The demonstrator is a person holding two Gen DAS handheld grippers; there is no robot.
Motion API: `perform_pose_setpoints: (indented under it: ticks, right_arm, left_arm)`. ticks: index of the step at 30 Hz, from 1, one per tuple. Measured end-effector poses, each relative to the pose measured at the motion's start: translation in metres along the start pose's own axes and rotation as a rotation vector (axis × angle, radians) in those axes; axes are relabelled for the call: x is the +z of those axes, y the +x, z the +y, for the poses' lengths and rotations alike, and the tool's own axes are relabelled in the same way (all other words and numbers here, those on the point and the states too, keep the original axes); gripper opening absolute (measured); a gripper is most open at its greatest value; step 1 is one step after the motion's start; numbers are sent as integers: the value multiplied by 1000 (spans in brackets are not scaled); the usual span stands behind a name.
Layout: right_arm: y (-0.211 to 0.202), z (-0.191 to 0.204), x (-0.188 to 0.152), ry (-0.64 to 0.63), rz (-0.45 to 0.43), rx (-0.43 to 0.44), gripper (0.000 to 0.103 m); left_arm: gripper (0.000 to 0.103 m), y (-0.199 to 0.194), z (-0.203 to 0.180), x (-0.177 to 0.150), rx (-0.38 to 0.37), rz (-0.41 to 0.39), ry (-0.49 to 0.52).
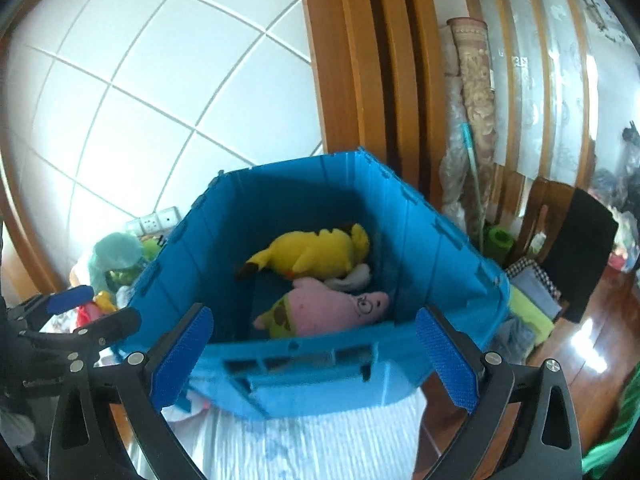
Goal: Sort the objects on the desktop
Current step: 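Withdraw both tools from the crate back toward the plush pile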
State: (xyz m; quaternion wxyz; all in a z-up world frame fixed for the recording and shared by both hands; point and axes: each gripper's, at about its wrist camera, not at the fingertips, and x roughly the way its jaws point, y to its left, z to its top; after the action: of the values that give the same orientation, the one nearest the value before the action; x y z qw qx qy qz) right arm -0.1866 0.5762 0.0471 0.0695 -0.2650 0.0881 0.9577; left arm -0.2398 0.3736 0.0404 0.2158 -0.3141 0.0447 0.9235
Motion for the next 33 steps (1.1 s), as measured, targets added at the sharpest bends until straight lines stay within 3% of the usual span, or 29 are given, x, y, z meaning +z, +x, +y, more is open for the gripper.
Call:
perform_pose_setpoints:
  ticks: [8, 14, 26, 33]
  right_arm:
    - [-1, -7, -20, -13, 11, 59, 103]
    - [0, 11, -33, -53, -1, 145, 103]
    - [17, 81, -75, -112, 37, 478, 103]
    - [10, 139, -94, -164, 24, 571, 103]
  left_arm:
    - [103, -23, 4, -29, 65, -17, -60]
    - [103, -39, 21, -56, 140, -13, -132]
    - [103, -78, 91, -138, 392, 63, -294]
    - [103, -105, 144, -175, 473, 68, -363]
